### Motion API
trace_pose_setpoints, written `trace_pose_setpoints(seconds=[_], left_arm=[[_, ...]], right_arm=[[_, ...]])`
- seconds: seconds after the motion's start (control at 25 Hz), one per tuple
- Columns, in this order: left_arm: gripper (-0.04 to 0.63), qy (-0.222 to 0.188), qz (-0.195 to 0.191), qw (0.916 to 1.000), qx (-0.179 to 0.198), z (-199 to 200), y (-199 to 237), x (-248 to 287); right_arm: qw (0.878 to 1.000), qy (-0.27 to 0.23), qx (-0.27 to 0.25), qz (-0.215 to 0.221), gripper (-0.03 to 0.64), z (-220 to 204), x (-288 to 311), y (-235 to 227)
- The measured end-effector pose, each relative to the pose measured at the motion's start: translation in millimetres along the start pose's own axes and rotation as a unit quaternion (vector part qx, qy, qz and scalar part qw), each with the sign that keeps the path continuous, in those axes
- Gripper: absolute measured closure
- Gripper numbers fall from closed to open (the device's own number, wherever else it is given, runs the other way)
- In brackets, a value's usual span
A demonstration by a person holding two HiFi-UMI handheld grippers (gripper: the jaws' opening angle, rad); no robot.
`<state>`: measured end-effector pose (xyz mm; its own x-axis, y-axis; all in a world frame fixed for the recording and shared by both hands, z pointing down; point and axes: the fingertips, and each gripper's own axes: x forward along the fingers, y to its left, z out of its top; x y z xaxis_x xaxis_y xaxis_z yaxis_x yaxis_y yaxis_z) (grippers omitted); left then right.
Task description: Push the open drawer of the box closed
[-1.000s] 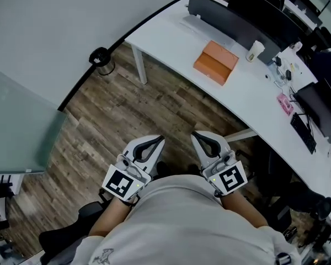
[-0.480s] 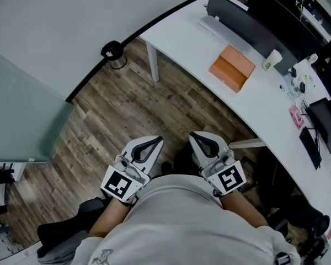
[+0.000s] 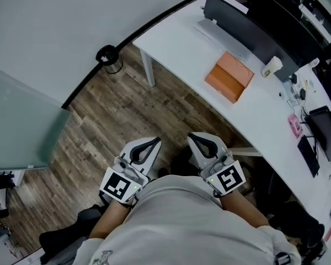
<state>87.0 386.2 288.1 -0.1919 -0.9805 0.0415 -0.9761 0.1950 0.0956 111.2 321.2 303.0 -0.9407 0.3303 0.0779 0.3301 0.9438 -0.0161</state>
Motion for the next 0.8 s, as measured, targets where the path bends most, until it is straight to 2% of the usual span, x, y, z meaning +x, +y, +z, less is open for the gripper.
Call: trace_pose_setpoints(seconds=[0.16,0.36,0.6,0.8], left_arm=[[0.597,0.003,-0.010,0.9999,-0.001,3,17,47],[0.597,0.007,-0.030,0.9995,0.005,8,24,119],[0.597,0.008,-0.085,0.9961,0.021,16,4,199],[0.597,0.005,-0.132,0.9907,0.030,24,-21,247]], right_arm=[[1.000,-0.011,-0.022,-0.010,0.615,2,9,-51],[1.000,-0.010,0.000,-0.029,0.615,8,6,-119],[0.998,-0.014,-0.002,-0.064,0.615,13,-21,-188],[0.994,-0.023,-0.002,-0.106,0.615,18,-55,-222]])
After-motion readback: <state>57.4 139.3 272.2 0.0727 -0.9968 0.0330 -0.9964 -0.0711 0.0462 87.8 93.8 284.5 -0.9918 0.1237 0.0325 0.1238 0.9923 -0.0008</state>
